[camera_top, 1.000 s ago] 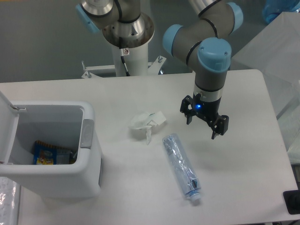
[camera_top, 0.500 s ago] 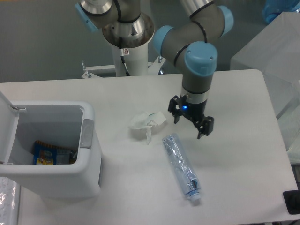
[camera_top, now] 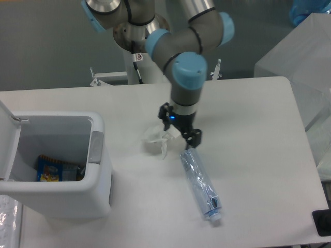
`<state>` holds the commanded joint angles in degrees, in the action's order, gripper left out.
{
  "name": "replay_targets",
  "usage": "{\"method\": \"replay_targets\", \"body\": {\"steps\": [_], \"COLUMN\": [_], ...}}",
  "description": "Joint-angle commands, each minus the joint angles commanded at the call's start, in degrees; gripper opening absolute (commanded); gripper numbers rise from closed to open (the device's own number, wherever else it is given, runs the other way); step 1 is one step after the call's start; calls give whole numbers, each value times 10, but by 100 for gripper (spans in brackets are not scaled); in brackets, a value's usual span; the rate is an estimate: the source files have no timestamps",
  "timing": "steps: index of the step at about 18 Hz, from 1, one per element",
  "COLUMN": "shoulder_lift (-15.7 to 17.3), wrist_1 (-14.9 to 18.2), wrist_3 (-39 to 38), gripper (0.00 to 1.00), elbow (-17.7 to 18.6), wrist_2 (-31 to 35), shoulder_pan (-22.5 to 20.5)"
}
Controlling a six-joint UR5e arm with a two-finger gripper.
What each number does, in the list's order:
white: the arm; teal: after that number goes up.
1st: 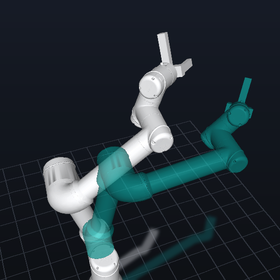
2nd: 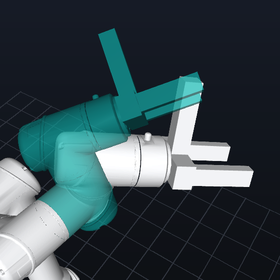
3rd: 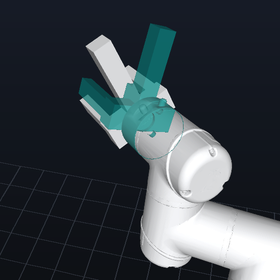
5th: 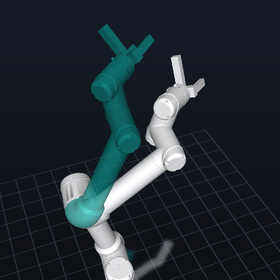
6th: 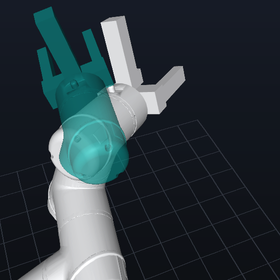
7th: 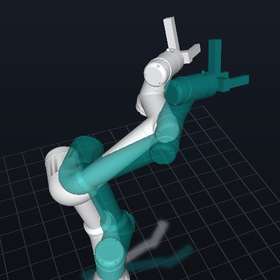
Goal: Place the trash in the trash can
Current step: 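Move the open gripper over the crumpled white tissue and lower it, then close the gripper on the white tissue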
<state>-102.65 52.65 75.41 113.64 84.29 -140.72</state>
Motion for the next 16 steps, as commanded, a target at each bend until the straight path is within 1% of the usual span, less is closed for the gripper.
{"method": "replay_targets", "body": {"steps": [2, 5, 6, 7, 9, 10, 14, 16], "shoulder_lift": [-12, -24, -27, -31, -35, -36, -37, -37], "wrist_1": [0, 0, -1, -1, -3, -4, -4, -4], "wrist_3": [-6, -9, -10, -13, -24, -26, -26, -26], "gripper": [100, 100, 98, 87, 76, 65, 38, 24], "elbow": [3, 5, 5, 5, 5, 5, 5, 5], "wrist_2": [0, 1, 1, 1, 2, 2, 6, 26], "shoulder_pan": [12, 15, 16, 18, 19, 19, 19, 19]}}
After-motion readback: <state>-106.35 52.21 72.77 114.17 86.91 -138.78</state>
